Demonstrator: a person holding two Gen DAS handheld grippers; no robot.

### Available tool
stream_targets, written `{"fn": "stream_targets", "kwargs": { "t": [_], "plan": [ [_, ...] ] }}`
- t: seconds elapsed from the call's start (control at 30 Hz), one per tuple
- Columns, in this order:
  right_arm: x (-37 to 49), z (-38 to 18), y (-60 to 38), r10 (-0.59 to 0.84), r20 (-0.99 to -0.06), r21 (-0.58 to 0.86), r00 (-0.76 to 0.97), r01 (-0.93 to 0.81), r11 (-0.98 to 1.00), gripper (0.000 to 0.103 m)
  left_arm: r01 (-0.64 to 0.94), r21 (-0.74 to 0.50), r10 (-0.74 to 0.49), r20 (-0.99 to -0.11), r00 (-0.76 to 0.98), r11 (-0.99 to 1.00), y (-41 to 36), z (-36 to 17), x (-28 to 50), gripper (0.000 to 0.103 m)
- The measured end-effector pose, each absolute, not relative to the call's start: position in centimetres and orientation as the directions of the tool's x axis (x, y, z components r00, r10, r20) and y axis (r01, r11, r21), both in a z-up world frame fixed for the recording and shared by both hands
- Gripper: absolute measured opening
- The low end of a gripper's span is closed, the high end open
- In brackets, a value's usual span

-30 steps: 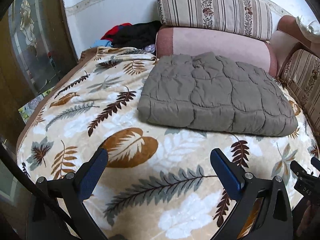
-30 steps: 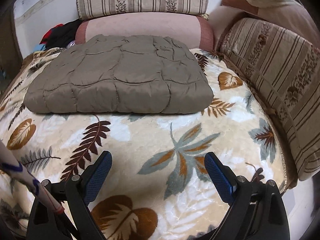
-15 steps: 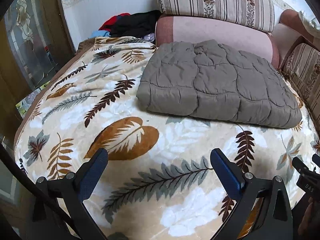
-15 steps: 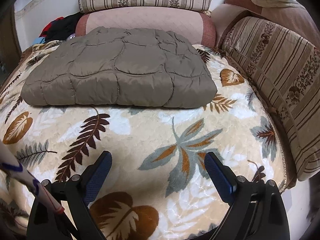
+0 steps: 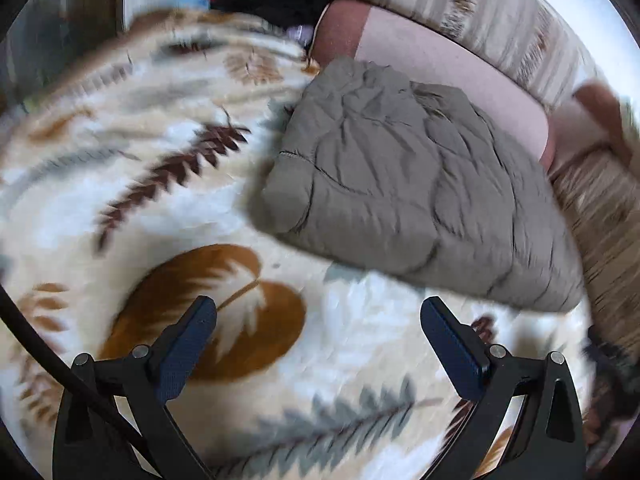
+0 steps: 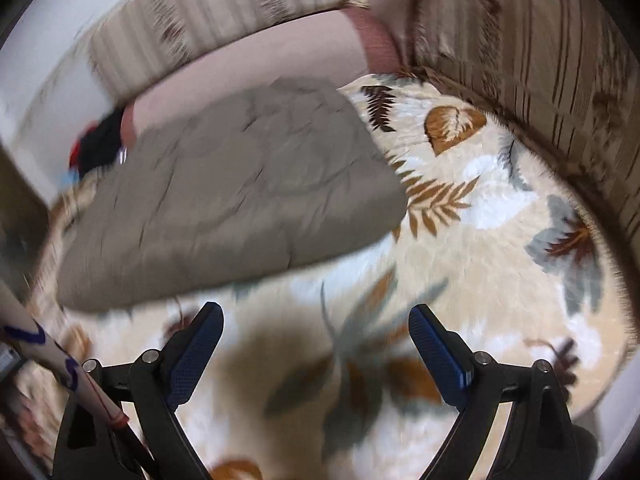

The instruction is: Fold large clothes

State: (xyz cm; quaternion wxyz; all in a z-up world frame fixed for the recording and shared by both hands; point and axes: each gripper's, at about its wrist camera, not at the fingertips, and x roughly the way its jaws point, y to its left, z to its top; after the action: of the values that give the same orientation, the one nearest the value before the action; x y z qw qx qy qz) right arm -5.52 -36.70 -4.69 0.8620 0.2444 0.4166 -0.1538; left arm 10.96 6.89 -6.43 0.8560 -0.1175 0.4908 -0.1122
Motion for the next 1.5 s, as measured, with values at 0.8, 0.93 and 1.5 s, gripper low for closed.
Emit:
{"fn": "stream_targets", "kwargs": {
  "t": [0.8, 0.93, 1.5],
  "plan": [
    [2.3, -9.2, -45.0, 0.280, -0.629, 0.723, 0.725, 0.413, 0.554, 0.043, 0.150, -0.504, -0.521, -0.769, 0.371, 0.851, 4.7, -7.8, 17.3, 0.070],
    [1.7, -11.3, -45.6, 0.285, -0.665, 0.706, 0.691, 0.455, 0.542, 0.064, 0.099, -0.468, -0.471, -0.812, 0.346, 0.878, 4.2, -9.6, 18.4, 0.077],
    [-0.8, -1.3, -41.5, -0.193, -0.734, 0.236, 0.651, 0.512, 0.826, 0.084, 0.124, -0.238, -0.267, -0.801, 0.537, 0.963, 5.8, -3.7, 13.9, 0.079]
  ]
}}
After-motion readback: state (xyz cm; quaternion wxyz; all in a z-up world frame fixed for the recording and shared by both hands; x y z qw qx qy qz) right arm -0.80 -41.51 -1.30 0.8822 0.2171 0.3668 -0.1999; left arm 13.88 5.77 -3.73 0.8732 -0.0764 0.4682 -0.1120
